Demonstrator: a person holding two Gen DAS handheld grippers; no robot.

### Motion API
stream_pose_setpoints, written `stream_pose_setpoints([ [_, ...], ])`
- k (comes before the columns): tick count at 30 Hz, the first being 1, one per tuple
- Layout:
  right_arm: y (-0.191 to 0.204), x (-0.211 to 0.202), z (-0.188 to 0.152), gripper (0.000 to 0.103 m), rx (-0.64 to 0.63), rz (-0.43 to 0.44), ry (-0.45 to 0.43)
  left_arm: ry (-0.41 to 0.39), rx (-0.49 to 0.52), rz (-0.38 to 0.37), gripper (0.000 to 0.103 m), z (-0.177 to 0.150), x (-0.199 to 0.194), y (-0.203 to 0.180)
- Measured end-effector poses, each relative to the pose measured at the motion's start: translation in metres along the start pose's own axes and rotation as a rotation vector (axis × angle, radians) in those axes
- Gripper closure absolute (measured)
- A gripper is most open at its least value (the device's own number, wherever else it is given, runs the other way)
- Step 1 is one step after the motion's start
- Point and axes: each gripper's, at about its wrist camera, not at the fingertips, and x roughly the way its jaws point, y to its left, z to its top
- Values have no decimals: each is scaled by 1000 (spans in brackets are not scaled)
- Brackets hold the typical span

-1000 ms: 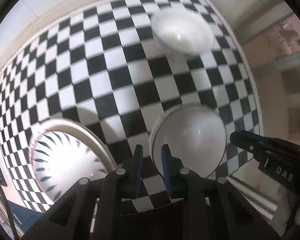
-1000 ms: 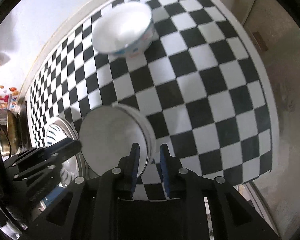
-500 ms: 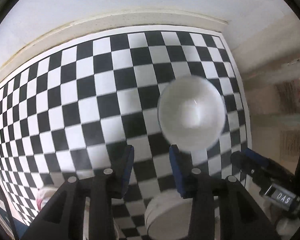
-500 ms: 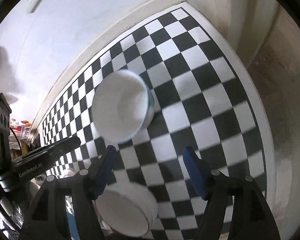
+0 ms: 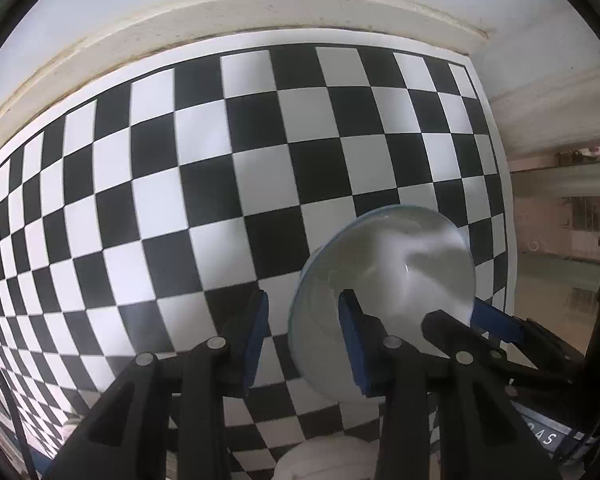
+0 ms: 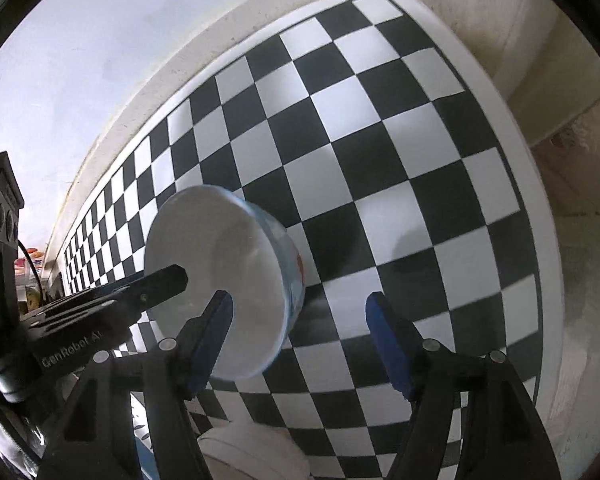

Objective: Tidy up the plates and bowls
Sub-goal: 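Close both grippers on the rim of the blue-dot bowl stack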

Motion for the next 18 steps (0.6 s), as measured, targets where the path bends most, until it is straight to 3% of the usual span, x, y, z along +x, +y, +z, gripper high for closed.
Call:
stream_pose_setpoints([
  [7,4,20,9,43,2,5,27,1,21,10,69,5,14,-7],
  [12,6,29,13,75,-11,-6,49,-7,43,26,79,8,23,-12],
  [18,10,36,14,90,-33,-6,67,-10,26,22,87,10,29,-11],
])
